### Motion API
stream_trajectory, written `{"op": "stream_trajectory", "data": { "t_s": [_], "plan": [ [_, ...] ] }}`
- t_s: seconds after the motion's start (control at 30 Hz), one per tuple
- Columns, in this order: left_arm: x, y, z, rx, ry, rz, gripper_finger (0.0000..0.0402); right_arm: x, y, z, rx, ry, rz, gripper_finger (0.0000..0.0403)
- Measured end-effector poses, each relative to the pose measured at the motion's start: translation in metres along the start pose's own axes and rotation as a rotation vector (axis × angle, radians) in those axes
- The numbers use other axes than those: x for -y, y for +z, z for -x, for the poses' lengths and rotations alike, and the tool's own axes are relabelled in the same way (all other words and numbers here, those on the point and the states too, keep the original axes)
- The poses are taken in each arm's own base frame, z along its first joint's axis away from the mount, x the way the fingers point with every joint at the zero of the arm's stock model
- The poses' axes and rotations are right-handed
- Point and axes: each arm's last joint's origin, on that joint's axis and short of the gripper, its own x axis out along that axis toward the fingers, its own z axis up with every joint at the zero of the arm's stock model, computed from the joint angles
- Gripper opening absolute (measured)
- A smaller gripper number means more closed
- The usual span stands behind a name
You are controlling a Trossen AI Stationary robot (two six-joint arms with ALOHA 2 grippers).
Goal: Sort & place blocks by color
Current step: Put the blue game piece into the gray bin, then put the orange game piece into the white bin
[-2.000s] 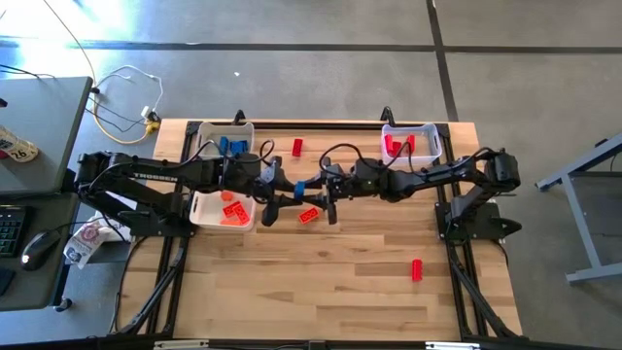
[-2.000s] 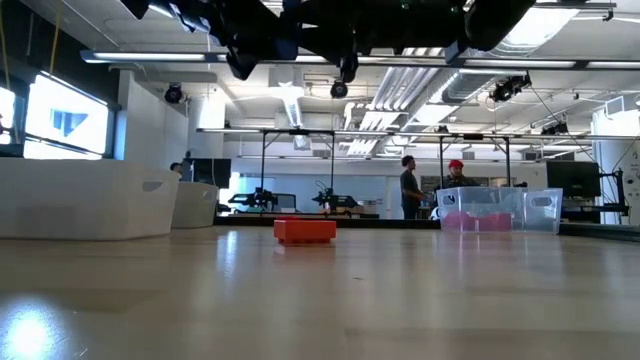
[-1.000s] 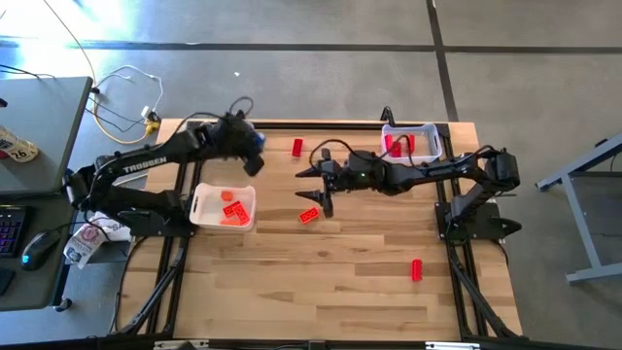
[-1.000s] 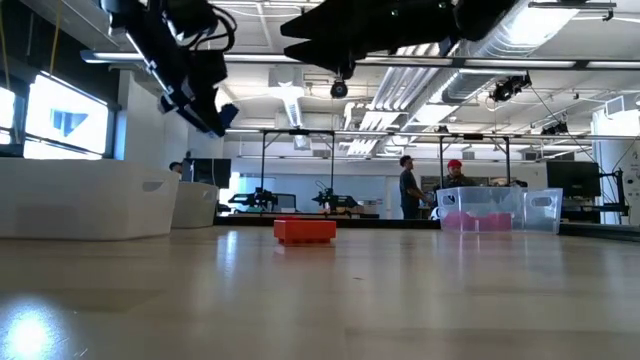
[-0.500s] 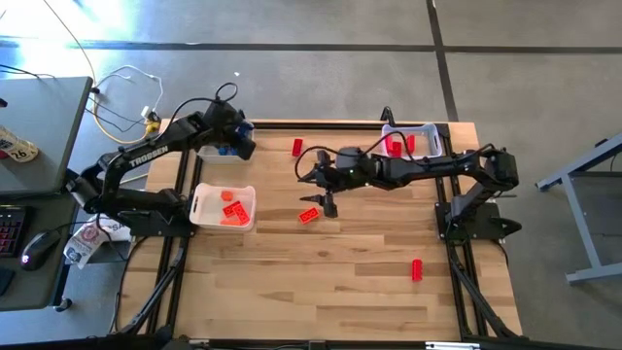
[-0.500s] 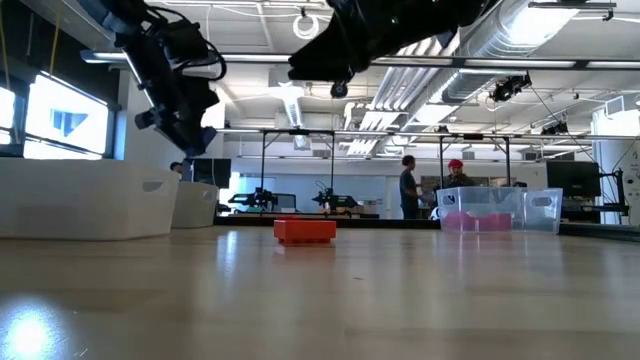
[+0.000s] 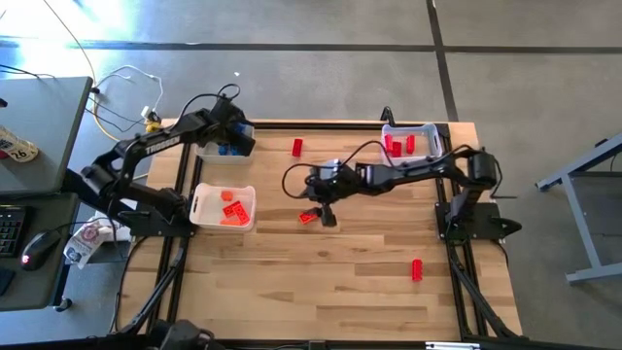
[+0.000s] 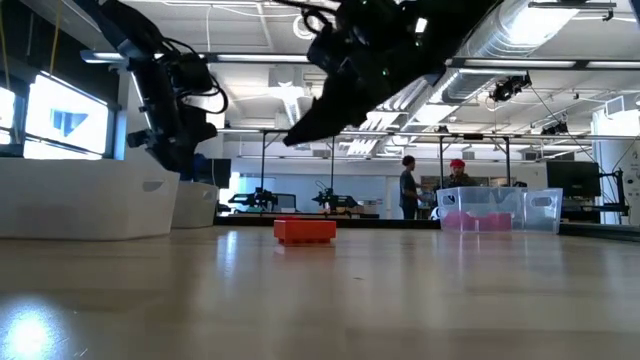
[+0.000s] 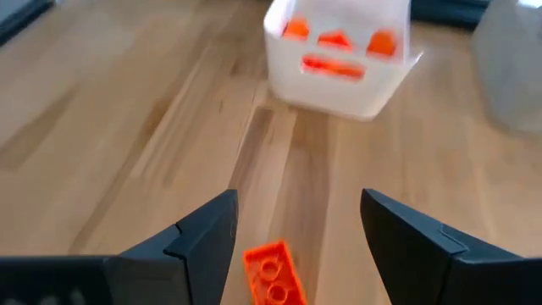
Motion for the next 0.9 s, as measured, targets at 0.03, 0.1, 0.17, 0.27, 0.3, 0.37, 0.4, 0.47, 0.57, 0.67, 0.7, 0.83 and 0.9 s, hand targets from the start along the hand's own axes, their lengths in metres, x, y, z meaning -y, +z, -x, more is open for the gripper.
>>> {"op": "stream_trajectory", "data": {
  "t_s": [0.03, 0.1, 0.17, 0.27, 0.3, 0.37, 0.4, 0.47, 0.57, 0.67, 0.7, 0.83, 0.9],
  "plan": [
    [-0.001, 0.000, -0.001, -0.002, 0.021, 0.002, 0.0130, 0.000, -0.004, -0.003, -0.016, 0.009, -0.005, 0.0236],
    [-0.002, 0.000, -0.003, -0.001, 0.062, 0.002, 0.0140, 0.000, -0.009, -0.010, -0.027, 0.025, -0.009, 0.0236],
    [-0.002, 0.000, -0.003, -0.002, 0.066, 0.001, 0.0154, 0.000, -0.016, -0.016, -0.051, 0.035, -0.015, 0.0236],
    [-0.002, 0.000, -0.003, -0.001, 0.063, 0.001, 0.0180, -0.001, -0.024, -0.023, -0.082, 0.044, -0.005, 0.0236],
    [-0.002, 0.000, -0.003, -0.001, 0.064, 0.001, 0.0188, 0.000, -0.026, -0.025, -0.087, 0.046, 0.004, 0.0236],
    [-0.002, 0.000, -0.003, 0.000, 0.064, 0.001, 0.0203, -0.001, -0.031, -0.029, -0.113, 0.054, 0.019, 0.0236],
    [-0.002, 0.000, -0.003, 0.000, 0.064, 0.001, 0.0210, -0.001, -0.034, -0.031, -0.123, 0.057, 0.024, 0.0236],
    [-0.002, 0.001, -0.003, -0.002, 0.063, 0.001, 0.0222, -0.001, -0.037, -0.034, -0.134, 0.073, 0.033, 0.0236],
    [-0.001, 0.005, 0.001, 0.003, 0.039, 0.002, 0.0232, -0.002, -0.040, -0.036, -0.135, 0.100, 0.033, 0.0236],
    [0.001, 0.011, 0.008, -0.002, -0.019, 0.003, 0.0234, -0.002, -0.042, -0.036, -0.151, 0.104, 0.028, 0.0236],
    [0.002, 0.013, 0.010, 0.000, -0.038, 0.003, 0.0234, -0.002, -0.043, -0.036, -0.156, 0.105, 0.026, 0.0236],
    [0.005, 0.023, 0.020, 0.022, -0.113, 0.001, 0.0232, -0.001, -0.046, -0.036, -0.179, 0.100, 0.033, 0.0236],
    [0.008, 0.027, 0.024, 0.032, -0.162, -0.003, 0.0232, -0.001, -0.051, -0.038, -0.214, 0.090, 0.029, 0.0236]
  ]
}}
